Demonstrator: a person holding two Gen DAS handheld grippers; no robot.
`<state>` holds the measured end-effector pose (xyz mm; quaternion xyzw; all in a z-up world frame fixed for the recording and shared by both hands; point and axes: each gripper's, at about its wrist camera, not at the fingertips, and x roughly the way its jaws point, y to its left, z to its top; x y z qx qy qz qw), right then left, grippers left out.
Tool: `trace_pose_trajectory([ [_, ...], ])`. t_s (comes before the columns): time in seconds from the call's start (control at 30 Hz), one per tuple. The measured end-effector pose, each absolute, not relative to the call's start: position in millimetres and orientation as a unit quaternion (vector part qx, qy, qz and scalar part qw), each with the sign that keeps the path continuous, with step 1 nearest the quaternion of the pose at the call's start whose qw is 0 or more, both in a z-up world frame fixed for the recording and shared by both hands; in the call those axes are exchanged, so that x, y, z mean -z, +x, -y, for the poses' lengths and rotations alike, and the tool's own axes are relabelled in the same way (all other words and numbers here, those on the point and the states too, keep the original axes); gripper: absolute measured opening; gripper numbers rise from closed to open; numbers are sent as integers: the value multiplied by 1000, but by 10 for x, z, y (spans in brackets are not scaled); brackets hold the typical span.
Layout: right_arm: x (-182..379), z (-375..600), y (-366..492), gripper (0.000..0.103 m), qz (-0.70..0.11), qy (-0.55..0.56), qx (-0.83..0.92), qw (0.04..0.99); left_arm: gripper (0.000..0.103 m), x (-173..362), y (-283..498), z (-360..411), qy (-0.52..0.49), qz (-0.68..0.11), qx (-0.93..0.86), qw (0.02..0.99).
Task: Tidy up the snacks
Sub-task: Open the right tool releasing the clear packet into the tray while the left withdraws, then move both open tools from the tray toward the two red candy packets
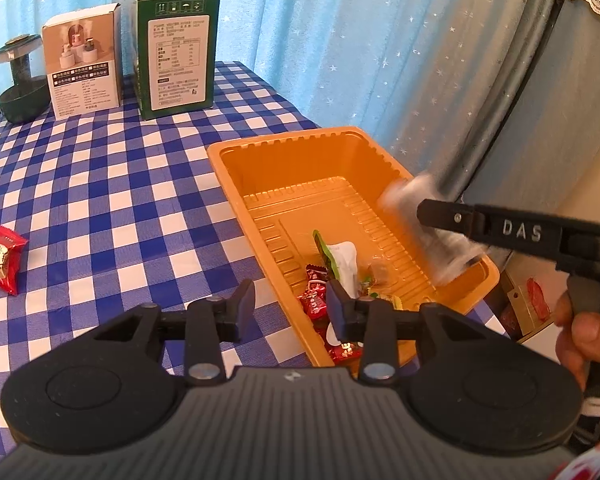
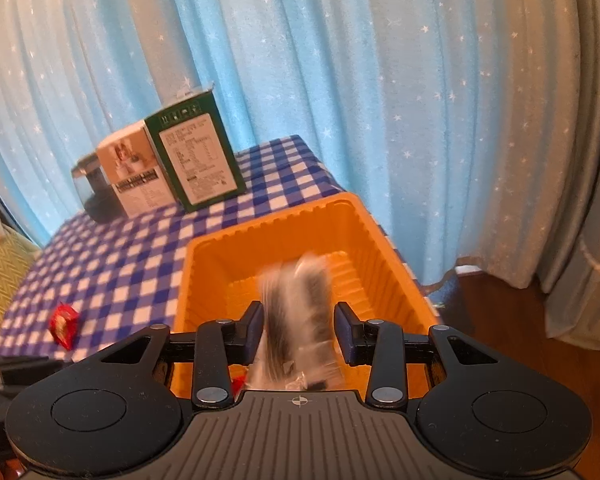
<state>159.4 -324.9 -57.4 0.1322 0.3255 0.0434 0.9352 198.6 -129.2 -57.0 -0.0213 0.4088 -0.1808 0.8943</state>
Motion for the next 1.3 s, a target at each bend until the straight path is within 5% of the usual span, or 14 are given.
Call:
trace_pose_trajectory([
  [0.2, 580, 3360, 1532, 53, -324, 154, -20, 933, 43, 562, 1909, 1214, -30, -408, 172, 896],
  [0.77, 488, 3167, 912, 61, -343, 162, -14, 925, 69, 327, 1400, 860, -51, -383, 138, 912],
  [1.3, 351, 2435, 678, 65, -349, 127, -78, 925, 78, 139, 908, 72, -67, -366, 61, 926],
])
